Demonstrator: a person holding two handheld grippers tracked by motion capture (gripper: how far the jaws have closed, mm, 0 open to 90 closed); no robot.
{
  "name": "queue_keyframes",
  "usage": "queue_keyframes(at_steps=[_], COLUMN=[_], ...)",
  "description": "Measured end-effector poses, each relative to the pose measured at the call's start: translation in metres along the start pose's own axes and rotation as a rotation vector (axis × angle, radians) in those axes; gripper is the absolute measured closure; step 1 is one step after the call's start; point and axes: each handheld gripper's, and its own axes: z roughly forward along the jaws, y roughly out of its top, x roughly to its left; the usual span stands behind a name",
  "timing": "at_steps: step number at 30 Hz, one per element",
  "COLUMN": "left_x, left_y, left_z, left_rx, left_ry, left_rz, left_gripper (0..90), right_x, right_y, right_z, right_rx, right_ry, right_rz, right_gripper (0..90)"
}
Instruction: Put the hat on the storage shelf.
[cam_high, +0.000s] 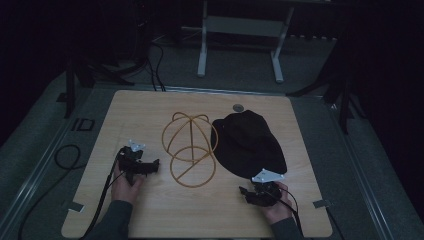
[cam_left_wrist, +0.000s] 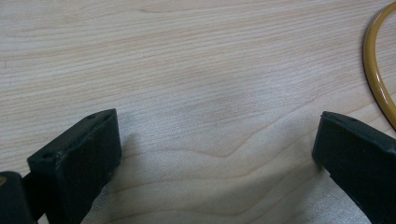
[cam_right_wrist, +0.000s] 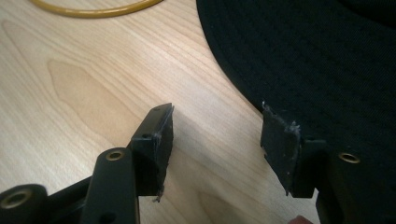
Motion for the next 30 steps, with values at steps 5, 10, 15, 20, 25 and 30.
queue_keyframes(at_steps=[5,10,15,20,25,30], left_x=[0.0,0.0,0.0,0.0,0.0,0.0], left_y=[0.0,0.0,0.0,0.0,0.0,0.0], left_z=[0.0,0.0,0.0,0.0,0.0,0.0], left_rx=[0.0,0.0,0.0,0.0,0.0,0.0], left_ry=[-0.001,0.0,0.0,0.0,0.0,0.0], left_rz=[0.001,0.001,0.001,0.0,0.0,0.0], left_gripper=[1.4,1.5,1.5,1.5,1.5,1.5], right_x=[0.002,0.002,0.004,0.0,0.001,0.004], right_y=[0.001,0.001,0.004,0.011,0.018,0.027], right_z=[0.0,0.001,0.0,0.0,0.0,-0.004], right_rx=[-0.005,-0.002,0.019,0.078,0.131,0.195], right_ry=[-0.004,-0.03,-0.04,0.013,0.032,0.029], right_rz=[0.005,0.013,0.015,-0.01,-0.054,-0.131], right_gripper=[50.1,45.4,45.0,50.5,53.8,53.3])
